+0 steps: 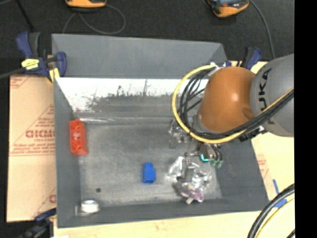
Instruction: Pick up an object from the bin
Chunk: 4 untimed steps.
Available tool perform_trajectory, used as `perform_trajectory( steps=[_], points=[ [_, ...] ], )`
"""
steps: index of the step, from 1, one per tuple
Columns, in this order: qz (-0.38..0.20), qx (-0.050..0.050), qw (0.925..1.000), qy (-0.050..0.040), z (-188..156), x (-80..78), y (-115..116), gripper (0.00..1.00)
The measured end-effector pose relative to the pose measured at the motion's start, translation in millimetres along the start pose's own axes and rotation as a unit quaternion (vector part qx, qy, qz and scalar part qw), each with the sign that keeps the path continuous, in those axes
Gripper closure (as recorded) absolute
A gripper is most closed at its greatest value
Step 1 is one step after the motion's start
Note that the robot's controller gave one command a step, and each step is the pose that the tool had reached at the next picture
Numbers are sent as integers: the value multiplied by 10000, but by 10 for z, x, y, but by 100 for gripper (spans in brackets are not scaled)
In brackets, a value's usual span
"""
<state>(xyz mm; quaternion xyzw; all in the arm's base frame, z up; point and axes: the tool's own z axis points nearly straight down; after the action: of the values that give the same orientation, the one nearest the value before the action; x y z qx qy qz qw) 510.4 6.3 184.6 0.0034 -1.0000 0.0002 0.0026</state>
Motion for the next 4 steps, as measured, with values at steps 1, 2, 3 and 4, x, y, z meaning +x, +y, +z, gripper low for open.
perform_trajectory(
  steps=[1, 2, 3, 4],
  points=[
    [1904, 0, 9817, -25, 525, -44, -831, 0],
    [871, 4, 9962, -21, 510, 98, -1102, 0],
    [1353, -9, 9908, -19, 424, 390, -1025, 0],
    [2087, -10, 9780, -11, 1167, 292, -966, 0]
  ],
)
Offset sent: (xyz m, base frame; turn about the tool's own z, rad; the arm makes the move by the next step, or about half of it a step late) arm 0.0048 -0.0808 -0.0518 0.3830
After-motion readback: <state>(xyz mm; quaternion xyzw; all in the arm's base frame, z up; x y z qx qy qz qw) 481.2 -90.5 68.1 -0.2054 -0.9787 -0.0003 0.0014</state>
